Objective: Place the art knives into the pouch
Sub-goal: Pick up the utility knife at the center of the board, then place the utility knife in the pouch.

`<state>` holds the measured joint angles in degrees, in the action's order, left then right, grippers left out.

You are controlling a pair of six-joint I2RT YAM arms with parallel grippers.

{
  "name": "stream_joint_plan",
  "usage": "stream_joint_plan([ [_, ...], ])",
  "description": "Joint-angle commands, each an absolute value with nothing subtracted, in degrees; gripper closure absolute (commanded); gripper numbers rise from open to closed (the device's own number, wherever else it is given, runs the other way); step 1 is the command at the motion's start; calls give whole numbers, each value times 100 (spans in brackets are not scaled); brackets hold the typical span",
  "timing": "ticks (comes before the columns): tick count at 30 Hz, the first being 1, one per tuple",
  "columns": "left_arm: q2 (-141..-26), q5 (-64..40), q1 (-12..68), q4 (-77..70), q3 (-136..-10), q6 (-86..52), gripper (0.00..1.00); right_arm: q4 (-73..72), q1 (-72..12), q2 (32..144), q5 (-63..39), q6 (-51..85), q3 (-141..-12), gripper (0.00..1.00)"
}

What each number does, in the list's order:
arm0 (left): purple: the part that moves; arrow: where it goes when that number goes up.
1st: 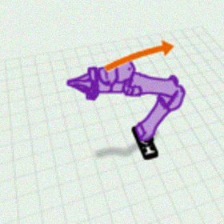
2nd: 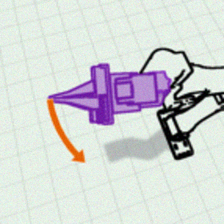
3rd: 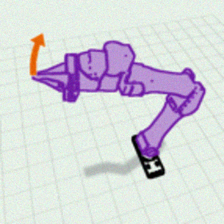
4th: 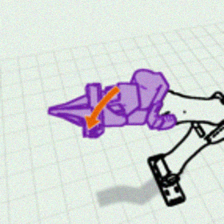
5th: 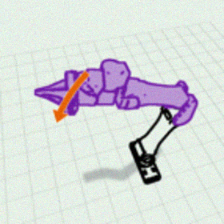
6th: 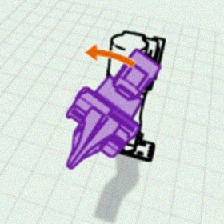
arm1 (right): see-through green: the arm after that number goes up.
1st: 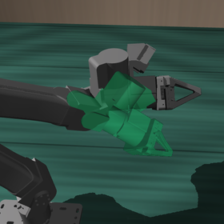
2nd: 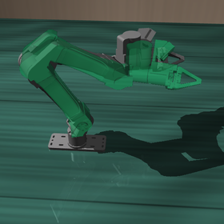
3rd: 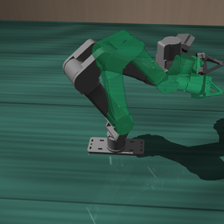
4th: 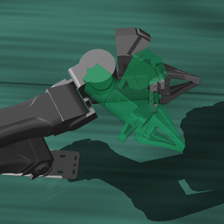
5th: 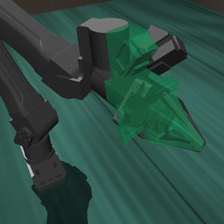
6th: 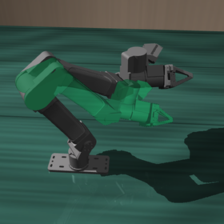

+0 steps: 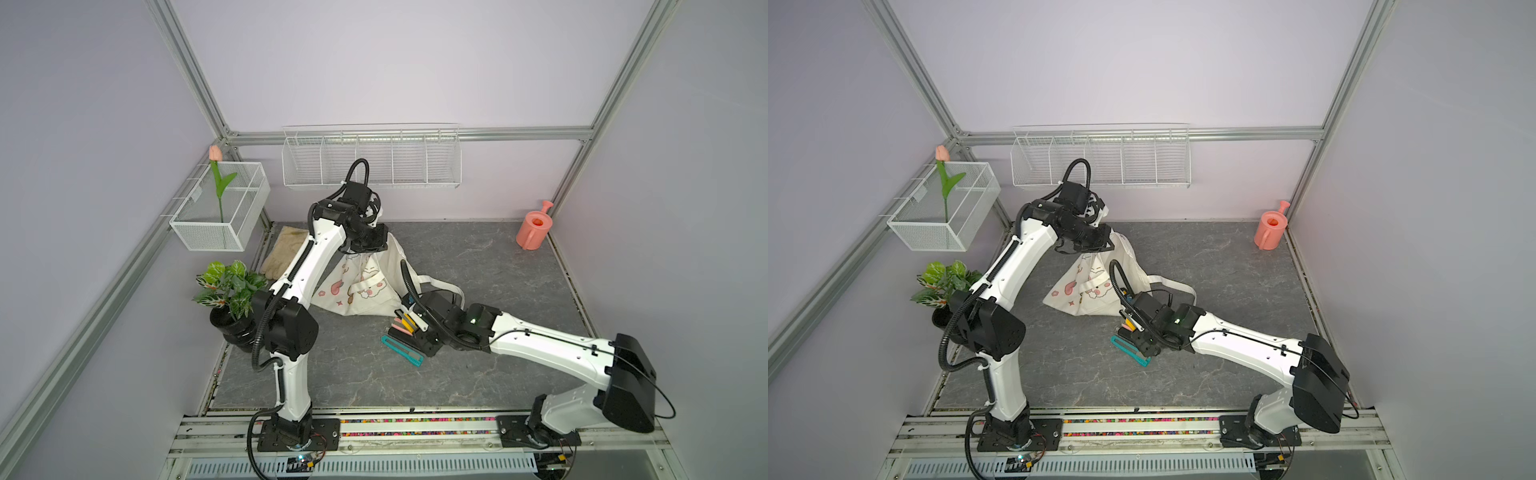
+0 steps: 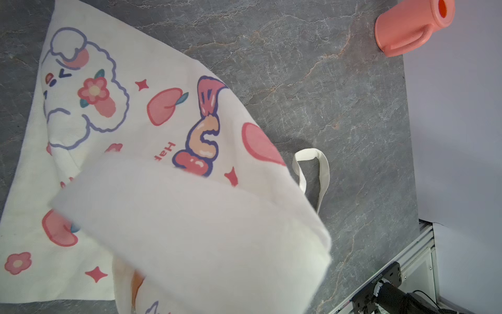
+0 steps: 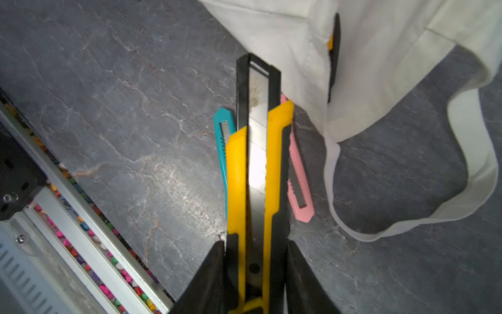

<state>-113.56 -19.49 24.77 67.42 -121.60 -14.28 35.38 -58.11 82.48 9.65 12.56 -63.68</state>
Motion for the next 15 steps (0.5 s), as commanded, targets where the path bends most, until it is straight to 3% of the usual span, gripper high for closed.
stream_joint_plan([
  [1, -11135, -1963, 2494, 6744, -12129, -1327, 100, 3605, -5612, 8098, 984, 996, -6413, 62],
  [15, -11136, -2037, 2515, 6759, -12129, -1324, 100, 3291, -4780, 8696, 514, 738, -7129, 62],
])
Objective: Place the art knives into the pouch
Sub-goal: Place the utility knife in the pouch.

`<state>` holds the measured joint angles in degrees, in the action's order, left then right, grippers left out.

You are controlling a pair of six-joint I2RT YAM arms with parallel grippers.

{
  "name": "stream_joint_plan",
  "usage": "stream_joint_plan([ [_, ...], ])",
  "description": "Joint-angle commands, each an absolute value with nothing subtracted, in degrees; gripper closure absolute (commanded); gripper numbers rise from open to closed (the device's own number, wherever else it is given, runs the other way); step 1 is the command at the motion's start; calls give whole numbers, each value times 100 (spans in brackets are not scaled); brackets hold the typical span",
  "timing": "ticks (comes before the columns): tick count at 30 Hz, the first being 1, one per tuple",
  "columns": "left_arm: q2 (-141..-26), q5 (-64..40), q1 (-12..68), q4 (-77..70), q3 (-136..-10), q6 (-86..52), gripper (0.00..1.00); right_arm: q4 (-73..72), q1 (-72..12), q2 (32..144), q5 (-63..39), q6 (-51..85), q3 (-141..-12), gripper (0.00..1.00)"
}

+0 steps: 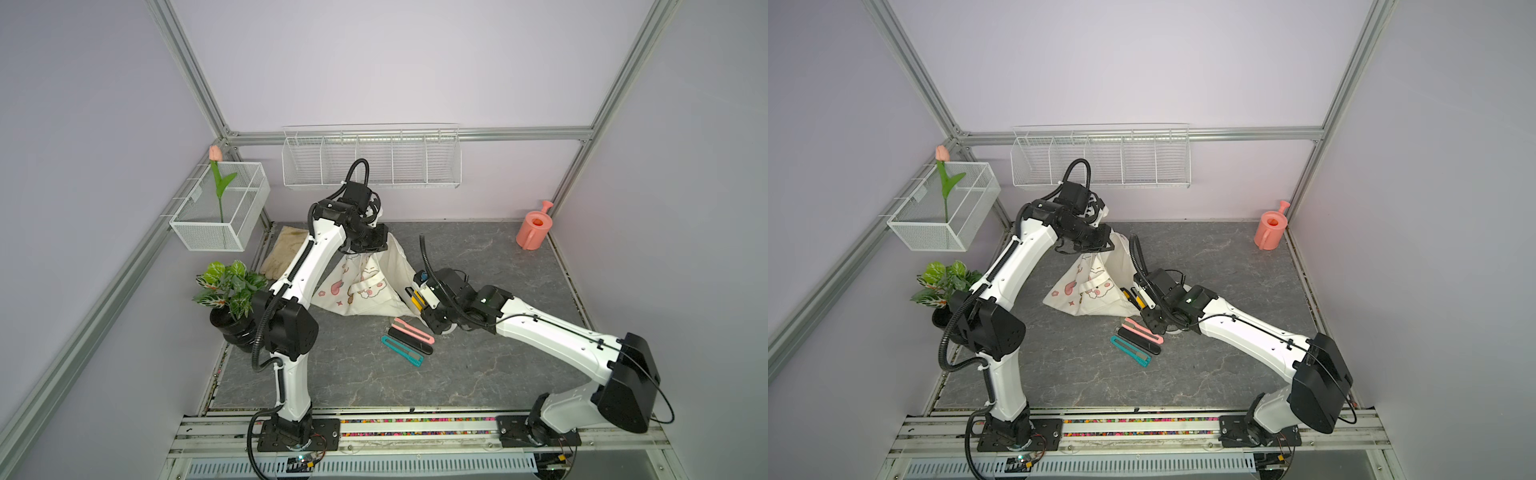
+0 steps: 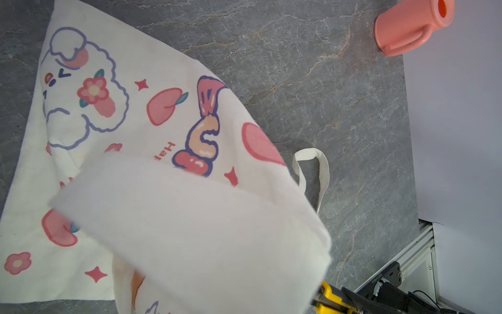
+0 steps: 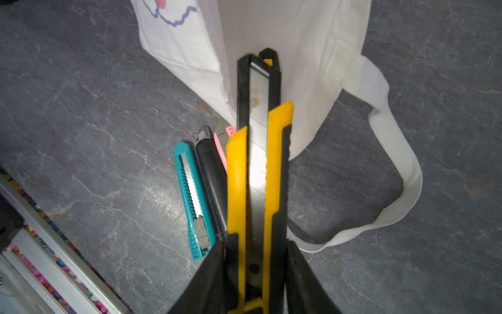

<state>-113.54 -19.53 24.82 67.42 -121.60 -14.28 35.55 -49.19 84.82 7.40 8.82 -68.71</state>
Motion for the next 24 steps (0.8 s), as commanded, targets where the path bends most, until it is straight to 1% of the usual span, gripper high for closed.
stream_joint_plan([
  [1, -11135, -2034, 2523, 6759, -12136, -1336, 100, 3265, -4740, 8815, 480, 715, -7244, 62],
  [7, -11144, -2057, 2534, 6805, -12182, -1331, 100, 3174, -4655, 9624, 255, 510, -7973, 63],
  [14, -11145, -2085, 2598, 6863, -12173, -1294, 100, 3330, -4571, 10529, 589, 376, -8696, 65],
  [24, -11126, -2067, 2637, 6873, -12172, -1283, 100, 3145, -4501, 10873, 493, 379, -8871, 65],
])
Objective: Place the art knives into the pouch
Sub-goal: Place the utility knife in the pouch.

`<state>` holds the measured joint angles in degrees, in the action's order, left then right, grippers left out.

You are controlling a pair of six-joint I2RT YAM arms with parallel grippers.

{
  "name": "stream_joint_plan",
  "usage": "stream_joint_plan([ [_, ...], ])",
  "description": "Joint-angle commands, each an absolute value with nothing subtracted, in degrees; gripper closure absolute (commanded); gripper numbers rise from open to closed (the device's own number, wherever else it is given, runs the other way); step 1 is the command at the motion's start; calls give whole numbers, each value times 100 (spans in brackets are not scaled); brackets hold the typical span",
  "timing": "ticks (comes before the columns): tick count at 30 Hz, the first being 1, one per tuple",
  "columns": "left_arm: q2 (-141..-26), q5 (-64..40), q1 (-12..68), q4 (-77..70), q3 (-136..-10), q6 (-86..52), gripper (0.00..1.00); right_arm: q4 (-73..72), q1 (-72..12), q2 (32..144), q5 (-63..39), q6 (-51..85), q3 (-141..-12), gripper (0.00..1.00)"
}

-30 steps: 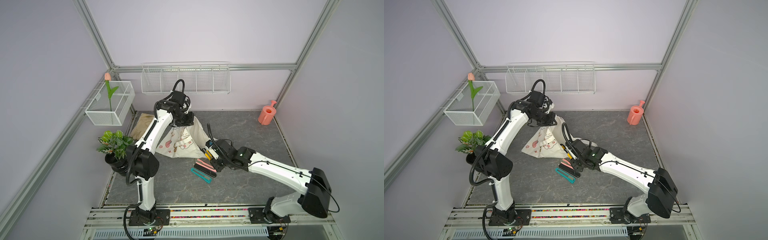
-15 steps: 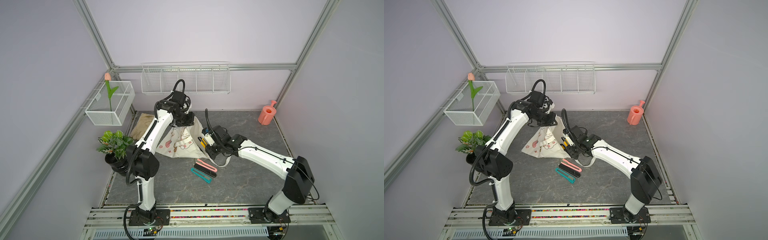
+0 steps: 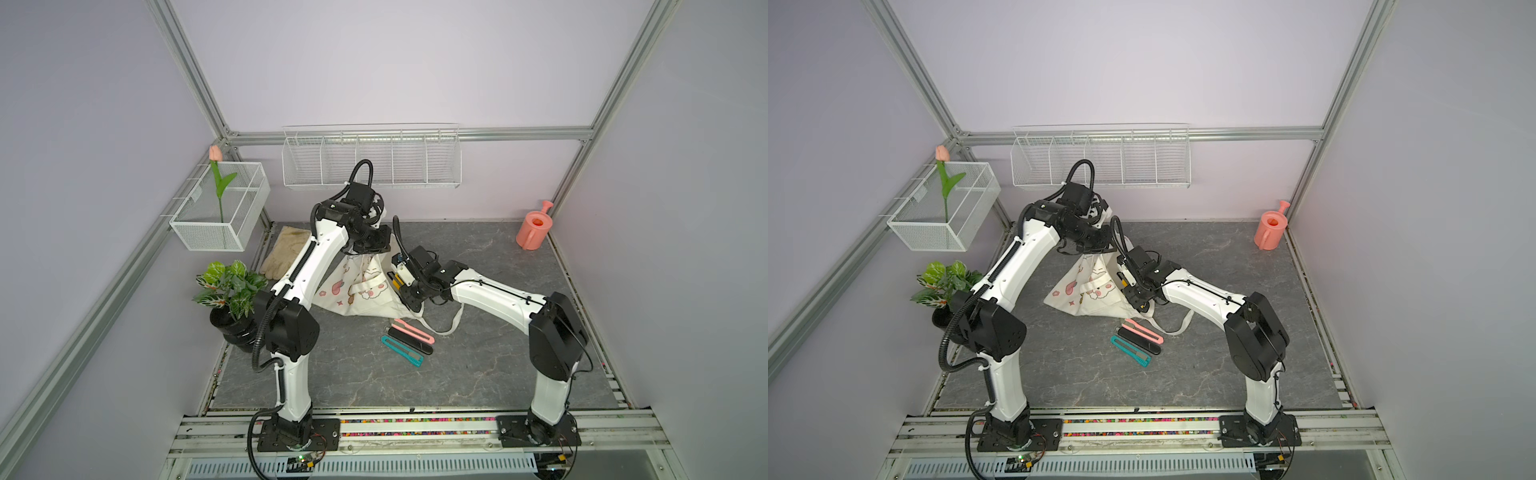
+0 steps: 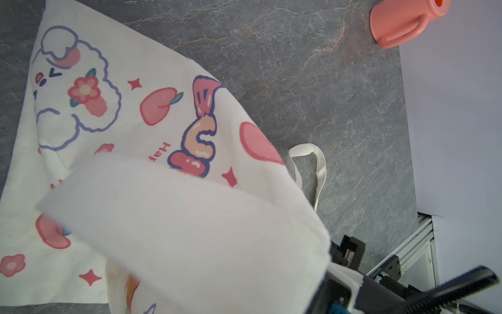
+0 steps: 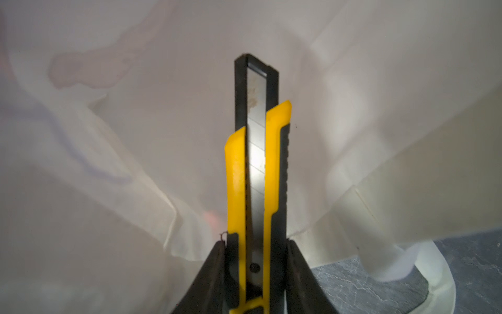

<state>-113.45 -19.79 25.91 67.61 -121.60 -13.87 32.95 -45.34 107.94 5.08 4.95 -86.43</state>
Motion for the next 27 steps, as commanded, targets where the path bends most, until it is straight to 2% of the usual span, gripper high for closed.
stream_joint_plan([
  [1, -11135, -2073, 2649, 6886, -12194, -1276, 100, 3144, -4496, 10916, 479, 367, -8908, 65],
  [10, -11182, -2073, 2720, 7017, -12409, -1270, 100, 3180, -4458, 11457, 398, 398, -9299, 66],
  [27, -11179, -2071, 2848, 7096, -12547, -1285, 100, 2335, -4242, 11794, 28, 1020, -8820, 66],
])
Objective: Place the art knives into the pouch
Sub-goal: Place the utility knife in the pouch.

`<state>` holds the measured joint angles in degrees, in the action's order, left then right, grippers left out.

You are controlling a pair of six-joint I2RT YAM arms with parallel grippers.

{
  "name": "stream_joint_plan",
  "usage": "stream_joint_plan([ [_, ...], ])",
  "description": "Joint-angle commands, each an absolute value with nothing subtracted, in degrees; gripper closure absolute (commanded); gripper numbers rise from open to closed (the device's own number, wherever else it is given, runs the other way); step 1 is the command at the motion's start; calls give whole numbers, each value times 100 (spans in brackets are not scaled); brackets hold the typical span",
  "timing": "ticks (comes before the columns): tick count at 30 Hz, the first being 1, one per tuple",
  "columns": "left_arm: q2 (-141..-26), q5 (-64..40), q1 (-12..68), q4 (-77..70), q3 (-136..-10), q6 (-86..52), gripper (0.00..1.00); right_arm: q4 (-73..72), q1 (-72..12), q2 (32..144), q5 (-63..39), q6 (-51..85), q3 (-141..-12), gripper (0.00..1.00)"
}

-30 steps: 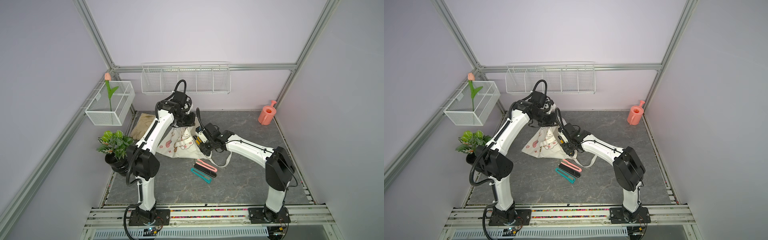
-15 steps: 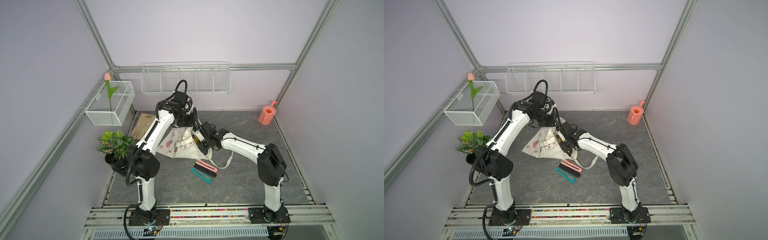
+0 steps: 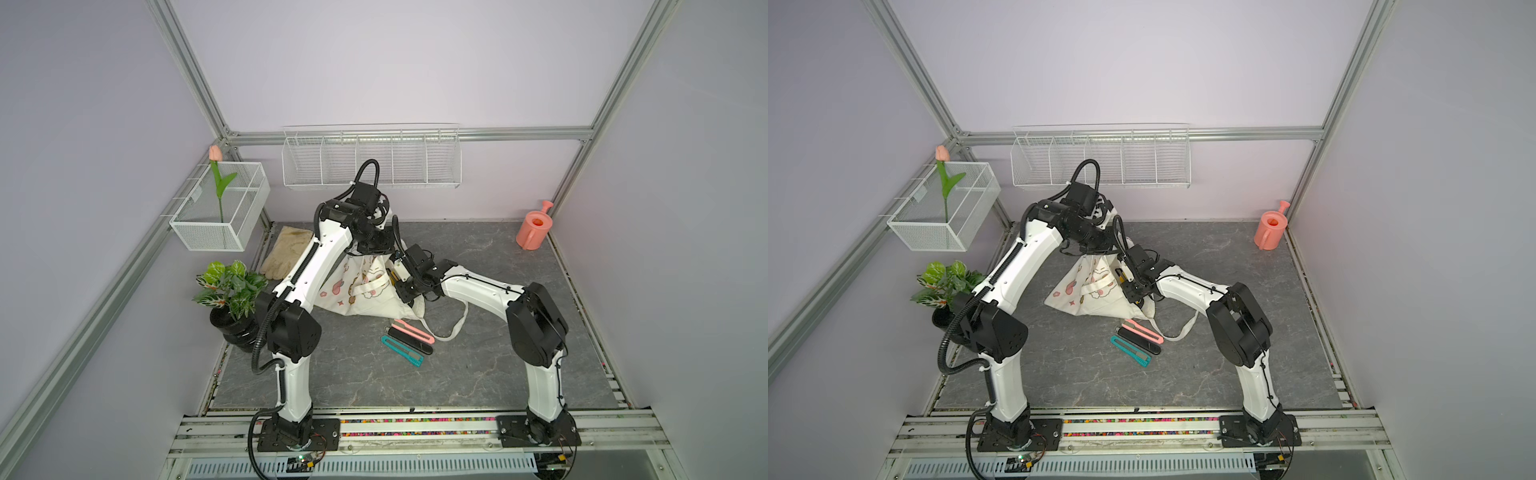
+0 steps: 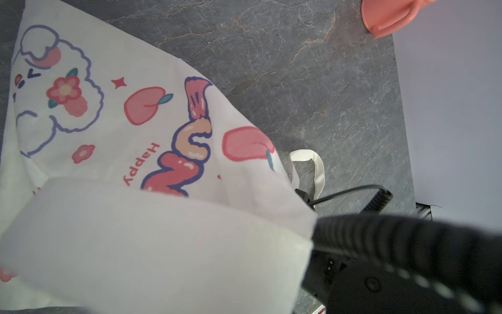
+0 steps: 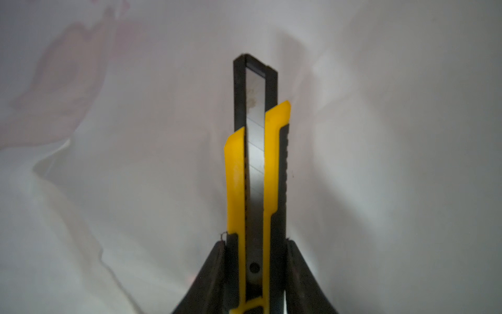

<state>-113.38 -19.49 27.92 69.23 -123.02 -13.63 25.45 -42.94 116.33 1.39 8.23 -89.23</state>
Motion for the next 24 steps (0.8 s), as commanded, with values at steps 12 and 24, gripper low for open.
stream_joint_plan([
  [12, -11227, -2022, 2865, 7223, -12648, -1259, 100, 2148, -4151, 11979, -43, 1286, -8701, 61],
  [24, -11241, -1989, 2875, 7106, -12486, -1282, 100, 2188, -4138, 11653, -69, 1236, -8451, 43],
])
